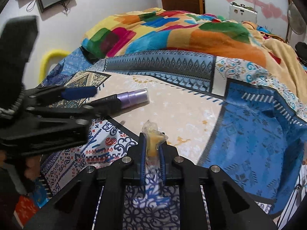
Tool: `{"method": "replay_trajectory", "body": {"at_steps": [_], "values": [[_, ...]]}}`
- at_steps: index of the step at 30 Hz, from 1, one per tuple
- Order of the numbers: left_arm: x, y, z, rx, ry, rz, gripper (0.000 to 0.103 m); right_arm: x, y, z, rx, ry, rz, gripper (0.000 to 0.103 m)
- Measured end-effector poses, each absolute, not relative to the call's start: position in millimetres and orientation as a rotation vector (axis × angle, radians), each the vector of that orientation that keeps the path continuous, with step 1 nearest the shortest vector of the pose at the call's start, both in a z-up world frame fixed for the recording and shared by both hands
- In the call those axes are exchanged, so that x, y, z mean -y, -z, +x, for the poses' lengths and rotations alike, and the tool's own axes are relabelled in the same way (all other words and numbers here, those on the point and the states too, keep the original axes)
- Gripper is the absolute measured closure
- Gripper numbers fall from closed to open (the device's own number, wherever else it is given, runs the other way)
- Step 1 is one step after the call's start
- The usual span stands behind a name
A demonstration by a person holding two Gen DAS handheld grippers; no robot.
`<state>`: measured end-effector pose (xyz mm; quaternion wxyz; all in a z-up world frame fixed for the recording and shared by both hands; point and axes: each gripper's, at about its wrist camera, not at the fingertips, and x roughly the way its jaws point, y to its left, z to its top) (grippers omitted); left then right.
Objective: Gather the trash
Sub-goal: 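Grasp the clear bag with the right tool while the left tool grasps the purple spray bottle, then carry the bag with the right tool while the left tool carries the spray bottle to the bin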
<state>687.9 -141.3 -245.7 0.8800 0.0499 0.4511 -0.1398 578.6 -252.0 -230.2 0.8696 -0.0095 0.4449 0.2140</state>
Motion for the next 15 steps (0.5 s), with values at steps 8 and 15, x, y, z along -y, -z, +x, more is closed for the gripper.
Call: {"method": "replay_trajectory", "body": {"at_steps": [8,15], "values": [[145,251,674,-1.008,0.257,0.084,0.078,258,219,573,-0.918,-0.413,-0.03,0.092],[142,217,636,-0.976,0.247,0.03,0.078,266,187,558,-0.889,-0.394,-0.018,0.092]]}}
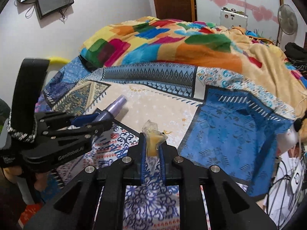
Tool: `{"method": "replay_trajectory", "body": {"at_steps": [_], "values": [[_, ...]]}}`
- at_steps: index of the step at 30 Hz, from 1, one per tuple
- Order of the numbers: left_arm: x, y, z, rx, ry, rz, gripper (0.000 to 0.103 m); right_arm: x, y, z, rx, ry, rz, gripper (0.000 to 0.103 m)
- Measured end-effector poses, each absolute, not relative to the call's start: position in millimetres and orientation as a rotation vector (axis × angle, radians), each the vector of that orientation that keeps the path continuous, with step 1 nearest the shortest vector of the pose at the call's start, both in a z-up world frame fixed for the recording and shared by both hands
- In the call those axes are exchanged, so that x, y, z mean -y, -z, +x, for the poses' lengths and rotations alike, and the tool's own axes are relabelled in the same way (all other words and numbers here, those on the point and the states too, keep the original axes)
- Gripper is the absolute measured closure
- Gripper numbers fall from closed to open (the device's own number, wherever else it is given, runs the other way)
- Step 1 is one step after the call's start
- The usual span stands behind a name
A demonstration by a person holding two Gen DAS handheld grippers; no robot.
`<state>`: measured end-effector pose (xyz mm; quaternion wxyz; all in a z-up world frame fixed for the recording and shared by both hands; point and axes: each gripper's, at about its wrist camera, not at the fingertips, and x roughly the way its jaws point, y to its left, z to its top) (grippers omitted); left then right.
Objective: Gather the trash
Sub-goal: 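Carry the bag with the right tool while the left tool carries the spray bottle to the bin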
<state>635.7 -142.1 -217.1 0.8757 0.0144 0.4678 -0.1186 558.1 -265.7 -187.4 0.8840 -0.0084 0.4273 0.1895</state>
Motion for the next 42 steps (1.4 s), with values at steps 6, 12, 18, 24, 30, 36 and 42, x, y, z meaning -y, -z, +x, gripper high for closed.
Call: {"method": "replay_trajectory", "body": {"at_steps": [6,12,18,24,30,36,42], "values": [[141,160,593,-0.902,0.233,0.034,0.078,270,141,532,-0.829,-0.394,-0.018,0.092],[139,95,539,-0.799,0.211,0.049,0.078,266,90,494,-0.764,-0.41,-0.024,0.092],[129,41,477,-0.702,0.175,0.05,0.078,257,50,446,-0.707,-0.439,-0.021,0.092],[111,2,408,-0.633,0.156,0.031,0.078,243,21,398,-0.659,-0.476,-0.018,0.092],[92,-21,349,-0.584,0.133,0.022,0.078,225,-3,352,-0.605,-0.514,-0.029,0.092],[65,-34,291,-0.553,0.099,0.023,0.078,201,-15,310,-0.567,-0.557,-0.062,0.092],[31,-33,241,-0.542,0.047,-0.007,0.078,177,-20,274,-0.55,-0.614,-0.094,0.092]]}}
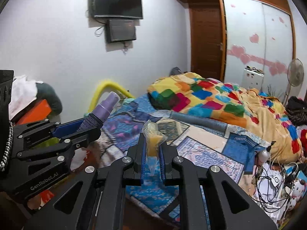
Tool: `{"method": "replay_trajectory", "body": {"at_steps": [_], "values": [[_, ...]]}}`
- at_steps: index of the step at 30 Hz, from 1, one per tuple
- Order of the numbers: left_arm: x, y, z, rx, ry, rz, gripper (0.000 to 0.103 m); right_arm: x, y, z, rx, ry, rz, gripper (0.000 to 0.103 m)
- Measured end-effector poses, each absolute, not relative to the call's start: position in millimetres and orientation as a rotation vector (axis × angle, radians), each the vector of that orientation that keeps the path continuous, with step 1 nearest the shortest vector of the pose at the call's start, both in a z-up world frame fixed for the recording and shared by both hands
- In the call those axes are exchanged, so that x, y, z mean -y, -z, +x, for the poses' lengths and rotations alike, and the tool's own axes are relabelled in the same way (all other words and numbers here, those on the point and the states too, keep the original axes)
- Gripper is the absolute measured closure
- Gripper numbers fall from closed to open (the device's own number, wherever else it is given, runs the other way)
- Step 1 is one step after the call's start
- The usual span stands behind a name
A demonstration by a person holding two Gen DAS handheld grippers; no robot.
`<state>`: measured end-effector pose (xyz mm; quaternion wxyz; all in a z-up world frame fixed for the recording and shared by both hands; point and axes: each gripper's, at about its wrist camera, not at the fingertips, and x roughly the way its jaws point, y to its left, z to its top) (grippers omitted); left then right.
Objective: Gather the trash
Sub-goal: 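Carry the bag with the right tool while the left tool carries the spray bottle to the bin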
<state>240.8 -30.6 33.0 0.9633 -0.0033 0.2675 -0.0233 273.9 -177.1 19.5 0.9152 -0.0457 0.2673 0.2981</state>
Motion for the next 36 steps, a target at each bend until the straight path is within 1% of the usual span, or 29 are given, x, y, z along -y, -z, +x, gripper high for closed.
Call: {"method": "replay_trajectory", "body": {"at_steps": [9,16,27,36], "values": [[-26,-11,180,-0.575,-0.052,-0.045,0.078,132,-7,237,-0.563,-0.707,-0.12,0.092],[-63,22,152,-0.628,-0.112,-0.074,0.078,90,17,215,-0.61,-0.774,-0.16,0.092],[-108,103,132,-0.768,-0.164,-0.142,0.078,26,77,196,-0.754,-0.87,-0.271,0.092],[-129,174,140,-0.929,-0.178,-0.198,0.078,-15,126,205,-0.896,-0.909,-0.333,0.092]]}}
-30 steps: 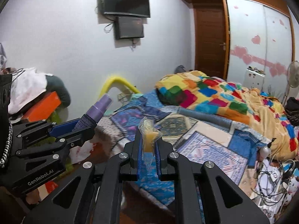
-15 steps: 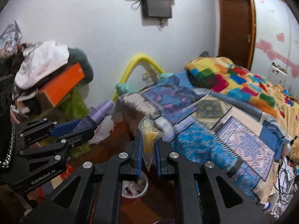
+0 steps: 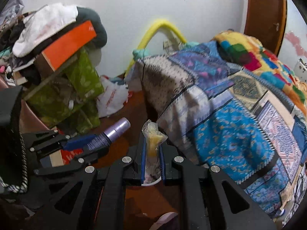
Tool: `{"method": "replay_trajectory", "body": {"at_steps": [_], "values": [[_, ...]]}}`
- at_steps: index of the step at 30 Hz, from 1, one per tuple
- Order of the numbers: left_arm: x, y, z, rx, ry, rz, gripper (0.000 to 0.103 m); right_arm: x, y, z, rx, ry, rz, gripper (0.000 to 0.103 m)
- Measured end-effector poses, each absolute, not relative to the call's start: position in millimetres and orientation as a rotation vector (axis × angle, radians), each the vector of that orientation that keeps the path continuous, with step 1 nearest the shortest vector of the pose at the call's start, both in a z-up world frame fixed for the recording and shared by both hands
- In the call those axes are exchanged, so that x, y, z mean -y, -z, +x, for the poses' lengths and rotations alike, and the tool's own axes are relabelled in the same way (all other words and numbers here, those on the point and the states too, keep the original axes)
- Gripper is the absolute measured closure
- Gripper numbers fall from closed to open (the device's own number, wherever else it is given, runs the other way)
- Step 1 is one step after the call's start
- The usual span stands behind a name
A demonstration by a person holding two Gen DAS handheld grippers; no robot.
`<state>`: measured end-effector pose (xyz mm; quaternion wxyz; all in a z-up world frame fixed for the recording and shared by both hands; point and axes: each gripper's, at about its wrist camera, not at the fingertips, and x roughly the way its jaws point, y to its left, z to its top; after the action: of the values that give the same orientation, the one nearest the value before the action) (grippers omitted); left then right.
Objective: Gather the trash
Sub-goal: 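Carry the bag with the right tool while the left tool carries the spray bottle to the bin, then open the right tool over the bin while the left tool opens, dropping the spray bottle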
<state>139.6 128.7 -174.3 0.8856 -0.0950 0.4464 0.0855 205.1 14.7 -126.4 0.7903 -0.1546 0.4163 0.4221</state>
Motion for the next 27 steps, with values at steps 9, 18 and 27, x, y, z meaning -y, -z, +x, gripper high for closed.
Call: {"method": "replay_trajectory", "body": {"at_steps": [9,18,27], "values": [[-155,219,145,-1.029,-0.228,-0.274,0.078,-53,171,221,-1.045,-0.937,-0.36,0.092],[-174,248,161,-1.075,-0.281,-0.368,0.078,-77,199,247,-1.198,-0.942,-0.318,0.086],[-179,258,178,-1.11,-0.285,-0.374,0.078,-75,200,256,-1.217,-0.932,-0.291,0.061]]}}
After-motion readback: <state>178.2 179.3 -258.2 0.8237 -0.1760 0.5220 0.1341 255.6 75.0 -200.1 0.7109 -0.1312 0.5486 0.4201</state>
